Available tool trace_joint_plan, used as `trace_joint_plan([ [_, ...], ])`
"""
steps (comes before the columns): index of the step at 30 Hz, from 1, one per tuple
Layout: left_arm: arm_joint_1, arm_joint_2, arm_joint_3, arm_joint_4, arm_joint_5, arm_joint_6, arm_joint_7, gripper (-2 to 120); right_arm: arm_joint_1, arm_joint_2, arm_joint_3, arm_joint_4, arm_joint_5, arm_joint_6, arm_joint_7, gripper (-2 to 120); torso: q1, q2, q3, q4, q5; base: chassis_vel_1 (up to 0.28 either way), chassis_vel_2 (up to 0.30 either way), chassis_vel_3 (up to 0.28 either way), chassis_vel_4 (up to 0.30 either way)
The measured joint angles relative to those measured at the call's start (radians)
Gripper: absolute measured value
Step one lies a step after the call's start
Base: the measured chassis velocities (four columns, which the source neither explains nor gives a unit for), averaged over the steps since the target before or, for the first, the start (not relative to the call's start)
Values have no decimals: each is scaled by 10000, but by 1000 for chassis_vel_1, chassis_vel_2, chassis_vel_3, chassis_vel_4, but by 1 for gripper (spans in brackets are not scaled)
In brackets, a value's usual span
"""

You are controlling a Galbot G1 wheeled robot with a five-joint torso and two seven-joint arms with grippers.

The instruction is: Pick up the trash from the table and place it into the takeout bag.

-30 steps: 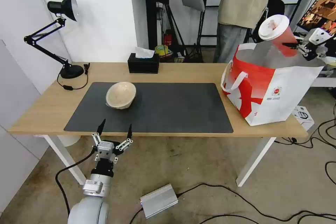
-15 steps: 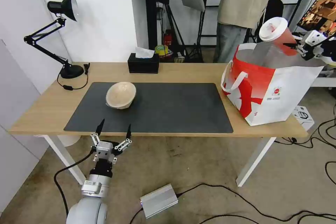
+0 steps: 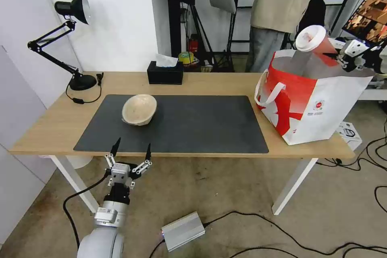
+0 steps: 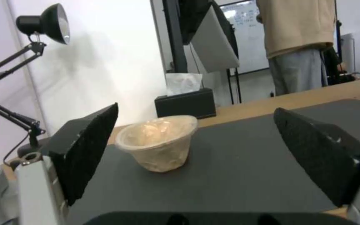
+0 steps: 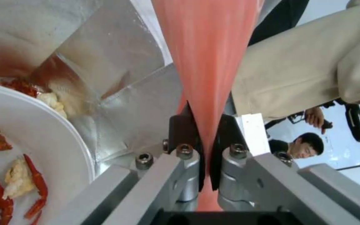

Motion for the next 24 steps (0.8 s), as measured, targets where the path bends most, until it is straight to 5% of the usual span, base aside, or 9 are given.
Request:
trace_joint_plan([
  [24, -13, -77, -79, 196, -12, -207, -13, 100, 229, 895, -47, -1172, -933, 367, 157, 2, 0, 0, 0, 0, -1, 0, 0, 0, 0],
])
